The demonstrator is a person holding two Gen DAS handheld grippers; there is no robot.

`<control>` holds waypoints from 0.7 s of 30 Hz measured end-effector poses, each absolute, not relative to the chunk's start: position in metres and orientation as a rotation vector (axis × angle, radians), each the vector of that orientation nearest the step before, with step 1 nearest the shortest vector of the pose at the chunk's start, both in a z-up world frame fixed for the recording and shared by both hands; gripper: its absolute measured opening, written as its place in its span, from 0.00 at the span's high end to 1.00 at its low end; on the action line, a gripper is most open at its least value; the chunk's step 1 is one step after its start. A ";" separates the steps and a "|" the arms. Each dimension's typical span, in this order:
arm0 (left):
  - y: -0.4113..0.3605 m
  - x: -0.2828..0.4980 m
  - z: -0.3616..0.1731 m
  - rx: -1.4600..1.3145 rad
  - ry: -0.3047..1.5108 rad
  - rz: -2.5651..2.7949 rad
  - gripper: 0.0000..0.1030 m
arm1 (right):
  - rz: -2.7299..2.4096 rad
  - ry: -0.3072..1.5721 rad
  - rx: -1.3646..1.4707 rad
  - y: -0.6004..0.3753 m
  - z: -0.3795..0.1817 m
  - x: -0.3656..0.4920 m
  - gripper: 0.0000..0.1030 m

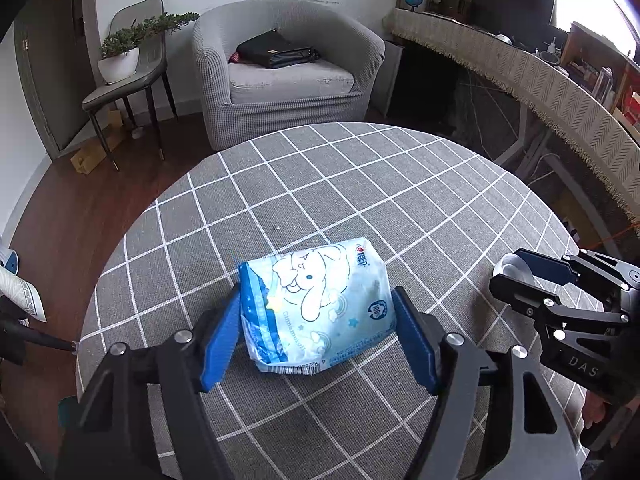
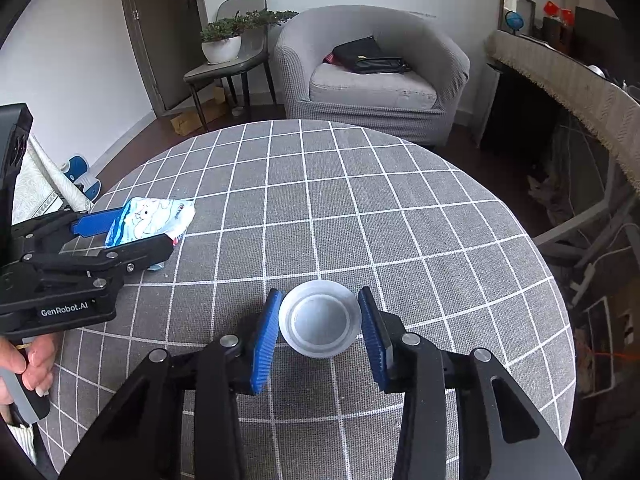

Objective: Collect trash
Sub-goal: 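Grasp the blue-and-white wipes pack with the left tool while the right tool grasps the white cup, then carry the wipes pack in the left tool and white cup in the right tool over the bin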

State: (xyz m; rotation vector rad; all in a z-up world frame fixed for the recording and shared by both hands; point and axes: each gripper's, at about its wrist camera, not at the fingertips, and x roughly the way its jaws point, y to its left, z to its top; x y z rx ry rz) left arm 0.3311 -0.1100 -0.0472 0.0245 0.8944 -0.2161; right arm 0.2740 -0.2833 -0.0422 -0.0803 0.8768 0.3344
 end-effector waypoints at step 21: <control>-0.083 0.217 -0.033 0.020 0.811 -0.179 0.31 | 0.413 0.806 -0.020 -0.263 -0.030 0.193 0.62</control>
